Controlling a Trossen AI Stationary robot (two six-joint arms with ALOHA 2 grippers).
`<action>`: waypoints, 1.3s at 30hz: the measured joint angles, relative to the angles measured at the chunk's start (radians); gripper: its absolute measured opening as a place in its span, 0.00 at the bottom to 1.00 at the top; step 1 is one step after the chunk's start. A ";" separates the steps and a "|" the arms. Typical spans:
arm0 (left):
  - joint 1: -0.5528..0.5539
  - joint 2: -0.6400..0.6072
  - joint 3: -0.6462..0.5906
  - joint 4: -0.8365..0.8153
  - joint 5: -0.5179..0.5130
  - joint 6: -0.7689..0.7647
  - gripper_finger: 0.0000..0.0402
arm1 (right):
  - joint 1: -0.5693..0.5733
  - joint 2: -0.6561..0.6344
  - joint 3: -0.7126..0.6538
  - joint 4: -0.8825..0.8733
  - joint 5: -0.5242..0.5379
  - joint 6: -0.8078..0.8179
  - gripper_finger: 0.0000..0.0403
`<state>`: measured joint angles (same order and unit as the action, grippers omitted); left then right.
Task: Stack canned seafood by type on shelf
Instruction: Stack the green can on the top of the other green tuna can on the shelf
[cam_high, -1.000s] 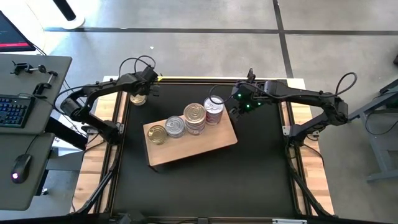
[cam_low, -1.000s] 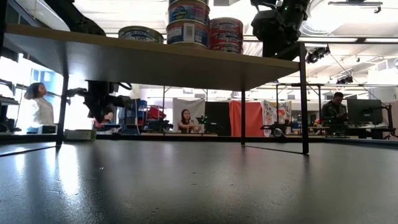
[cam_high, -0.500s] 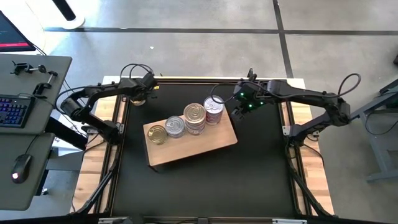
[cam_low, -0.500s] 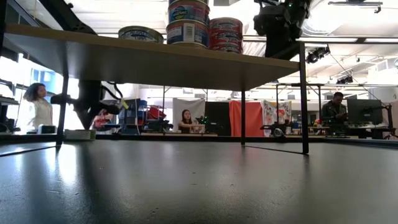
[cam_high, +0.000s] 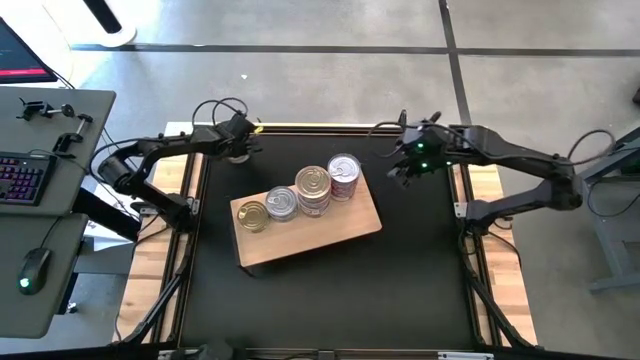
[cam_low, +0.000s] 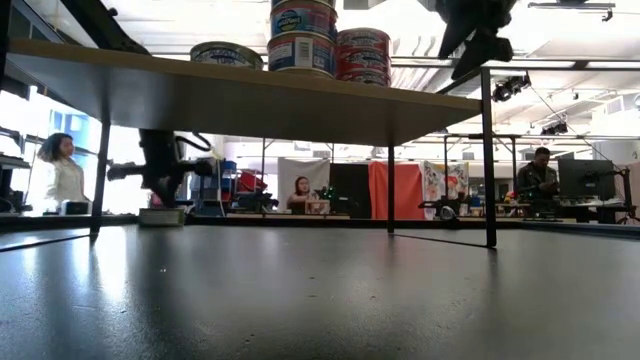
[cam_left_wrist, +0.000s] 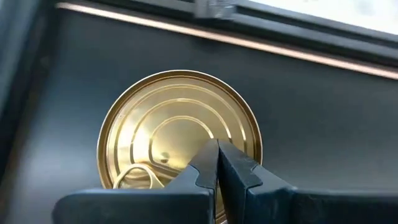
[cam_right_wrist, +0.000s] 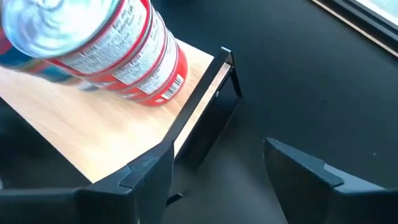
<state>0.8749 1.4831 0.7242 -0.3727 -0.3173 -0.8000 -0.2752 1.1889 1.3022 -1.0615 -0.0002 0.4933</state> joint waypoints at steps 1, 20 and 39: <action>-0.001 0.007 0.000 0.018 0.012 0.000 0.00 | 0.000 -0.010 0.000 0.000 0.000 0.011 0.59; -0.208 0.116 -0.002 0.360 0.164 -0.146 0.00 | 0.001 -0.076 0.000 0.045 0.000 0.128 0.59; -0.222 0.360 0.406 0.084 0.204 -0.009 0.00 | 0.001 -0.075 0.000 0.053 -0.008 0.138 0.59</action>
<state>0.6533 1.8430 1.1302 -0.2887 -0.1130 -0.8085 -0.2745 1.1137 1.3018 -1.0084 -0.0078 0.6311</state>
